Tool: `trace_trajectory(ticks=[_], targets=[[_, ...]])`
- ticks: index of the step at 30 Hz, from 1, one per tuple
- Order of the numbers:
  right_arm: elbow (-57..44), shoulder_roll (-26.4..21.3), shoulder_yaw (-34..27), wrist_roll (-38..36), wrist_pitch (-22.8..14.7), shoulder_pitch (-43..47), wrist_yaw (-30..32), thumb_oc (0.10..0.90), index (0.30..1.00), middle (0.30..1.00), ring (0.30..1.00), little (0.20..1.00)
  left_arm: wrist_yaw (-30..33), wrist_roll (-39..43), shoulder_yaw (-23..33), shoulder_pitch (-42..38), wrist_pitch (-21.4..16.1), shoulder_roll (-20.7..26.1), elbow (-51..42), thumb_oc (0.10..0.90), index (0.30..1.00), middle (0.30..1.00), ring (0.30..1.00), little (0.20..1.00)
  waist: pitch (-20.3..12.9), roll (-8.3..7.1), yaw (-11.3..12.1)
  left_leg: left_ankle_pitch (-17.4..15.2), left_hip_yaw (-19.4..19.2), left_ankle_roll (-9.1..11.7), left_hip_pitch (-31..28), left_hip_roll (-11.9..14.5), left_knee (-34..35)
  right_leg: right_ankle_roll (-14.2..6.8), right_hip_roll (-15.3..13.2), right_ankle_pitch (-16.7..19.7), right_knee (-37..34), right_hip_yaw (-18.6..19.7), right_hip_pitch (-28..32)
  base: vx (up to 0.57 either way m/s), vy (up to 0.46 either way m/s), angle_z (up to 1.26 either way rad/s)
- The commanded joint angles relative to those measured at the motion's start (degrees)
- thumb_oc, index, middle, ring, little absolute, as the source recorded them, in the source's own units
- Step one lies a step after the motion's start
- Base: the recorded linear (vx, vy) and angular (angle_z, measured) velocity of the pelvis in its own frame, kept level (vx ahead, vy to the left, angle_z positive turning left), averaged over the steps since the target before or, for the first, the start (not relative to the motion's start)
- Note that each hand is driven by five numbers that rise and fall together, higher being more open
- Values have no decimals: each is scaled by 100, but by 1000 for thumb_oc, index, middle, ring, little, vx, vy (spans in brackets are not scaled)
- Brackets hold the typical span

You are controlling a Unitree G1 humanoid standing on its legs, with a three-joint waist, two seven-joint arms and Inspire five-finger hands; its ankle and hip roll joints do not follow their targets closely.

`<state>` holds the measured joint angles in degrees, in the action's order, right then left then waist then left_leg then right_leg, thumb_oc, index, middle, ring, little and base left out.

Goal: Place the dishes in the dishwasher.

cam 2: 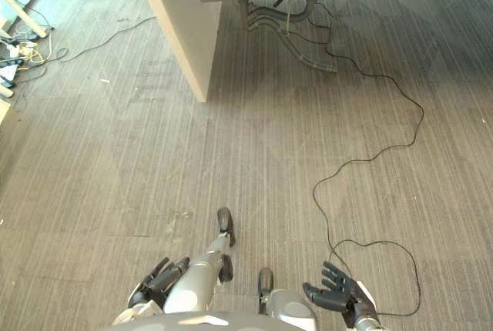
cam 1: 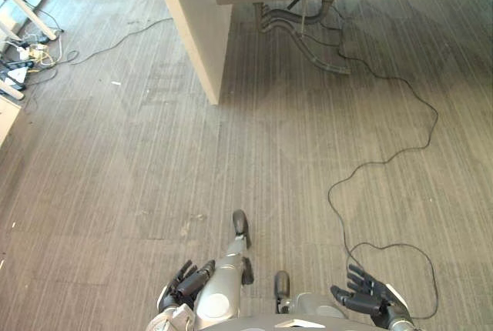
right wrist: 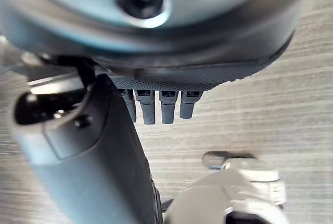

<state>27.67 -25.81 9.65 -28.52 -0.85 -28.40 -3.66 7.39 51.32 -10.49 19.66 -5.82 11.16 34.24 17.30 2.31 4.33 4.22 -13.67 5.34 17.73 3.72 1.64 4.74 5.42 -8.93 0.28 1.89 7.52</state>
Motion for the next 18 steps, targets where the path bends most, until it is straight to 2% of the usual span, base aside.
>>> trace_trajectory(ticks=[1, 2, 3, 4, 5, 7, 8, 9, 10, 11, 12, 13, 14, 15, 16, 17, 18], targets=[[-918, -44, 75, 220, -285, -929, -318, 800, 900, 900, 900, 900, -173, 18, -217, 708, -34, 379, -423, 800, 900, 900, 900, 900, -654, -483, -115, 1046, -178, -177, -388, -332, 334, -1465, -516, 814, 889, -62, 603, 455, 105, -45], [-917, -43, 75, 221, -286, -930, -318, 800, 900, 900, 900, 900, -172, 19, -217, 712, -31, 381, -428, 800, 900, 900, 900, 900, -669, -462, -88, 1060, -193, -172, -371, -296, 335, -1459, -491, 842, 883, -34, 577, 504, 103, -47], [-828, -137, 138, 294, -332, -988, -494, 800, 900, 900, 900, 900, -332, 45, -213, 796, -15, 611, -562, 800, 900, 900, 900, 900, -630, -545, -172, 816, -143, -243, -673, -355, 336, -1834, -546, 1550, 1842, 22, 164, 359, 69, -34], [-756, -155, 155, 298, -352, -1022, -559, 800, 900, 900, 900, 900, -393, 35, -206, 822, 5, 711, -670, 800, 900, 900, 900, 900, -600, -530, -225, 647, -138, -288, -876, -326, 336, -1959, -547, 1839, 2472, -40, -19, 357, 69, -46], [-753, -155, 157, 298, -354, -1018, -559, 800, 900, 900, 900, 900, -393, 36, -204, 823, 8, 712, -675, 800, 900, 900, 900, 900, -607, -506, -207, 662, -148, -282, -861, -290, 336, -1953, -516, 1870, 2460, -23, -38, 254, 62, -39], [-627, -70, 141, 195, -366, -1014, -539, 800, 900, 900, 900, 900, -425, 89, -219, 775, -14, 749, -789, 800, 900, 900, 900, 900, -469, -356, -347, 348, -38, -391, -1302, -211, 336, -1974, -454, 2217, 3607, -329, -621, 332, 110, 6], [-549, 50, 104, 70, -404, -1021, -476, 800, 900, 900, 900, 900, -386, 172, -220, 725, -45, 771, -891, 800, 900, 900, 900, 900, -326, -277, -451, 241, 81, -452, -1515, -138, 336, -1974, -381, 2288, 4391, -454, -1010, 403, 130, 60], [-369, 138, 126, 80, -435, -1015, -421, 800, 900, 900, 900, 900, -326, 274, -181, 692, -145, 745, -911, 800, 900, 900, 900, 900, -228, -195, -544, 147, 188, -494, -1613, -109, 336, -1974, -265, 2214, 4767, -463, -1341, 559, 133, 84], [-173, 348, 97, 18, -516, -984, -300, 800, 900, 900, 900, 900, -155, 624, 67, 693, -481, 586, -1108, 800, 900, 900, 900, 900, -73, -178, -694, -24, 398, -487, -1821, -163, 336, -1839, -544, 1975, 4363, -441, -1883, 589, 73, 81], [-157, 389, 73, -30, -524, -1013, -315, 800, 900, 900, 900, 900, -123, 823, 229, 671, -609, 515, -1184, 800, 900, 900, 900, 900, -47, -198, -767, -114, 501, -472, -1968, -220, 336, -1769, -671, 1842, 4000, -403, -2076, 697, -6, 58], [-176, 404, 16, -125, -552, -1074, -395, 800, 900, 900, 900, 900, -104, 1051, 471, 662, -835, 459, -1413, 800, 900, 900, 900, 900, -48, -222, -859, -260, 617, -430, -2125, -291, 336, -1694, -788, 1644, 3211, -328, -2140, 589, -109, 32], [-199, 399, -72, -233, -545, -1166, -484, 800, 900, 900, 900, 900, -83, 1013, 761, 689, -980, 437, -1619, 800, 900, 900, 900, 900, -101, -250, -886, -327, 689, -366, -2201, -331, 336, -1658, -887, 1595, 2481, -279, -2145, 620, -190, 37], [-106, 445, -132, -276, -542, -1267, -544, 800, 900, 900, 900, 900, -37, 1068, 970, 712, -1155, 363, -1768, 800, 900, 900, 900, 900, -111, -353, -981, -482, 803, -303, -2347, -440, 336, -1667, -1012, 1590, 1426, -144, -2227, 425, -127, 56], [-95, 440, -124, -277, -549, -1271, -552, 800, 900, 900, 900, 900, -33, 1067, 972, 732, -1159, 362, -1778, 800, 900, 900, 900, 900, -76, -315, -1028, -527, 849, -307, -2418, -402, 336, -1680, -992, 1618, 1267, -206, -2060, 515, -174, 63], [101, 472, -150, -106, -613, -1416, -572, 800, 900, 900, 900, 900, 77, 848, 1194, 723, -1432, 362, -2002, 800, 900, 900, 900, 900, -91, -313, -1129, -719, 1006, -237, -2632, -377, 336, -1711, -1071, 1666, 383, -22, -2150, 480, -234, 66], [528, 746, -240, -23, -578, -1440, -675, 800, 900, 900, 900, 900, 227, 634, 1566, 505, -1666, 212, -2056, 800, 900, 900, 900, 900, -232, -387, -1103, -707, 1049, -114, -2686, -275, 336, -1740, -1111, 1681, 370, 106, -1943, 745, -297, 82], [1207, 538, -167, -62, -424, -1066, -747, 800, 900, 900, 900, 900, 748, 427, 2104, -1674, -1570, 1256, 631, 800, 900, 900, 900, 900, -457, -354, -1402, -840, 989, -17, -2928, -130, 336, -1721, -971, 1622, 331, 273, -1845, 706, -244, 100]])
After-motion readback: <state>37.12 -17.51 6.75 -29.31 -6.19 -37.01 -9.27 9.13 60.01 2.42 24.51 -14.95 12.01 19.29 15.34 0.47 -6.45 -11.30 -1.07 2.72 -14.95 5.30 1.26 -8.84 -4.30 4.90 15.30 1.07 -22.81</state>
